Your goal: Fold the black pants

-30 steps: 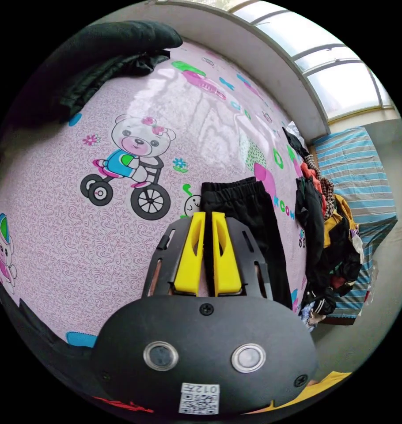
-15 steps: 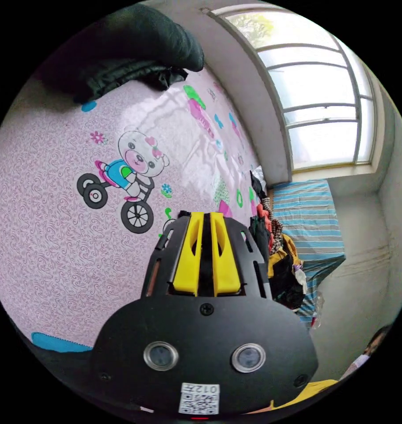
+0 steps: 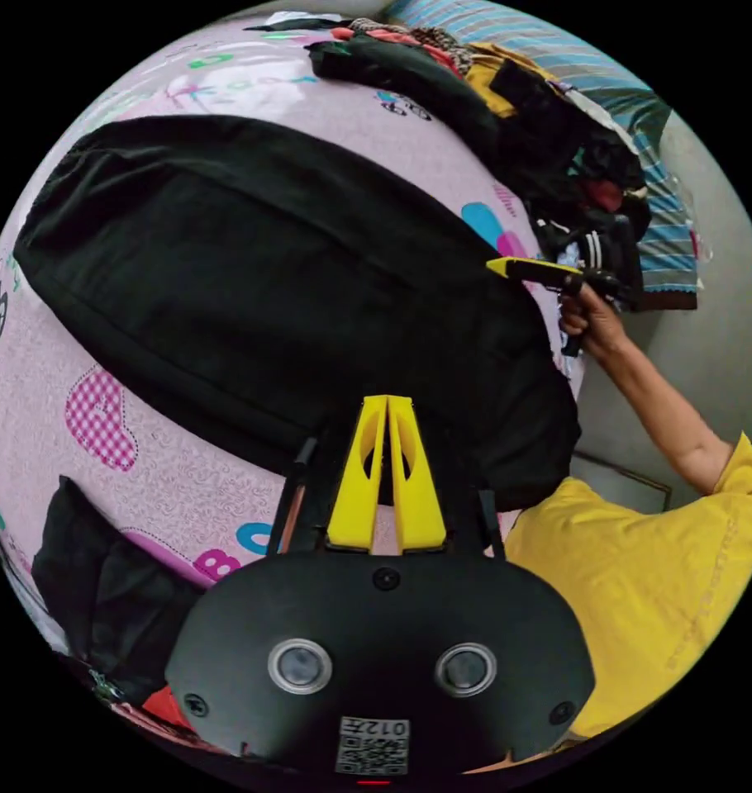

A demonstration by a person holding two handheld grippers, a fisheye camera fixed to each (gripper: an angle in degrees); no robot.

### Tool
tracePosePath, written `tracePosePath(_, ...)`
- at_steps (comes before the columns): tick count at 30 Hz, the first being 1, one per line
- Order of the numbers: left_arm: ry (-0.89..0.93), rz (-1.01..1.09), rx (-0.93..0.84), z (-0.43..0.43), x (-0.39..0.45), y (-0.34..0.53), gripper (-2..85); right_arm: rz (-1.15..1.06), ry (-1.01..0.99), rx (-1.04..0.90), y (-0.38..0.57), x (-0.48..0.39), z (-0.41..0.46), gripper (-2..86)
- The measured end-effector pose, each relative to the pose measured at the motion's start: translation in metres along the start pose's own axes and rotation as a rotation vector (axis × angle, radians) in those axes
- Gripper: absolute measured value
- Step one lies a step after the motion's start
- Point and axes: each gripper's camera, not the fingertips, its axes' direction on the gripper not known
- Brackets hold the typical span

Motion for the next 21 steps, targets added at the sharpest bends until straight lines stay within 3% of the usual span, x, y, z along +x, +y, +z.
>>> tracePosePath(2,-0.012,-0.056,0.033,0.008,0.005,0.009,0.4,0.006,0.025,0.006,0.010,0.012,-0.006,0.5)
tracePosePath(4,0.061,-0.251,0.076,-0.001,-0.003,0.025,0.4,0.050,0.029,0.043,0.025,0.018,-0.024,0.5)
tracePosePath(8,0.036,-0.151,0.173,-0.028,0.062,0.048,0.5,-0.086,-0.076,0.069,0.096,0.013,-0.080,0.5)
tracePosePath(11,0.060,0.111,0.094,-0.010,0.161,0.055,0.4,-0.095,-0.105,0.048,0.174,0.015,-0.105,0.5)
tracePosePath(13,-0.035,0.269,0.016,0.018,0.232,0.061,0.4,-0.085,-0.146,0.045,0.223,0.018,-0.113,0.5)
tracePosePath(17,-0.135,0.298,-0.048,0.047,0.283,0.060,0.4,-0.016,-0.178,-0.018,0.314,0.024,-0.100,0.6)
tracePosePath(21,-0.192,0.221,-0.257,0.085,0.290,0.067,0.5,0.009,-0.088,-0.114,0.360,0.030,-0.071,0.4)
